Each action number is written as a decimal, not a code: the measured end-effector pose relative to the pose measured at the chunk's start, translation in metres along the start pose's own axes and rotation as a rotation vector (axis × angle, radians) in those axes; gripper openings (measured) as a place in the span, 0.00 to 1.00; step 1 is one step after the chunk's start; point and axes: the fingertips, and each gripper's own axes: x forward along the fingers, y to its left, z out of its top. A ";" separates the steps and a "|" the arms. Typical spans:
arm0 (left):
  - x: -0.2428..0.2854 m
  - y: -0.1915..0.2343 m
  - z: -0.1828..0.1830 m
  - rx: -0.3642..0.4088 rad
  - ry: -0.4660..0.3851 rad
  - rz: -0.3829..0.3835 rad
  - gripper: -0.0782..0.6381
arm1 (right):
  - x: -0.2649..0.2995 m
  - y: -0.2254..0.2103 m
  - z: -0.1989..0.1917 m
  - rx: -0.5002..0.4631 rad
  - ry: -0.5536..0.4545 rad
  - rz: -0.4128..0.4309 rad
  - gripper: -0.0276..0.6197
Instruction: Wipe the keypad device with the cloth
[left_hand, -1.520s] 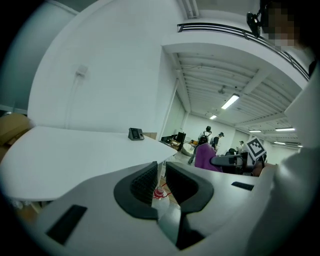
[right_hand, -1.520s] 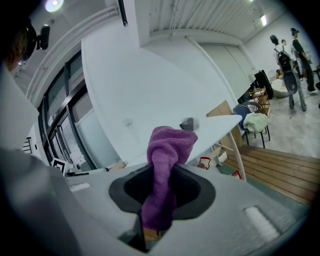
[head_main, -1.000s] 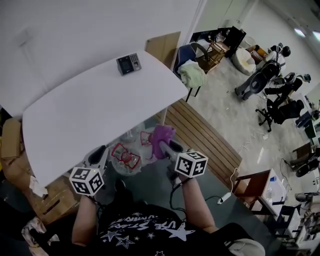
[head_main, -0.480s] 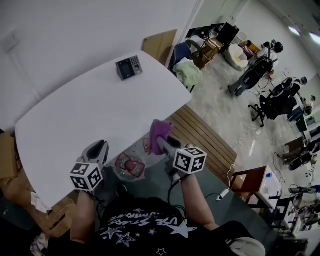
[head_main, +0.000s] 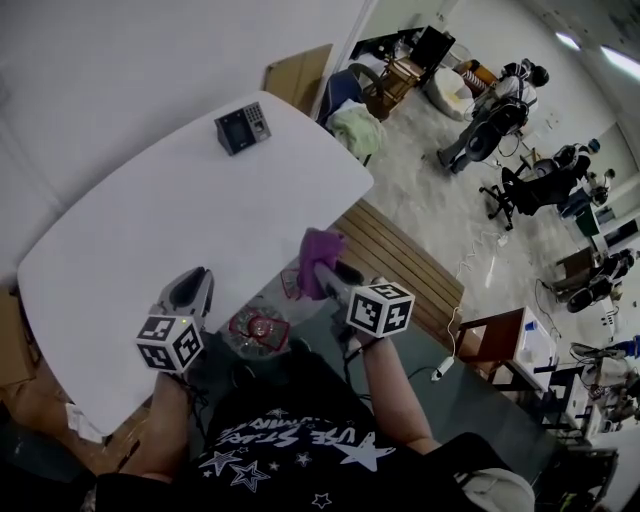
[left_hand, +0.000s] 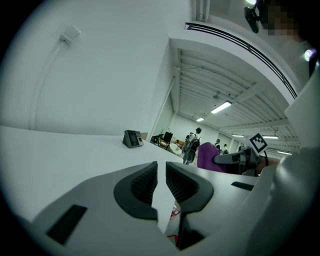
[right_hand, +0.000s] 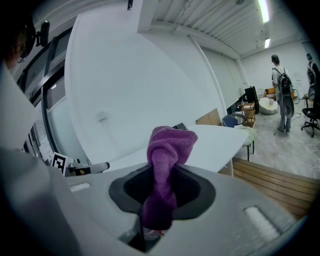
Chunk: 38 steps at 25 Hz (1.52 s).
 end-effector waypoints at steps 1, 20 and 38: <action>0.003 0.001 0.003 0.007 -0.008 0.000 0.19 | 0.004 -0.002 0.002 -0.003 -0.001 0.001 0.19; 0.092 0.004 0.038 0.007 -0.072 0.258 0.19 | 0.122 -0.077 0.061 -0.039 0.107 0.269 0.19; 0.208 0.046 0.092 -0.014 -0.130 0.464 0.19 | 0.259 -0.144 0.141 -0.220 0.185 0.418 0.19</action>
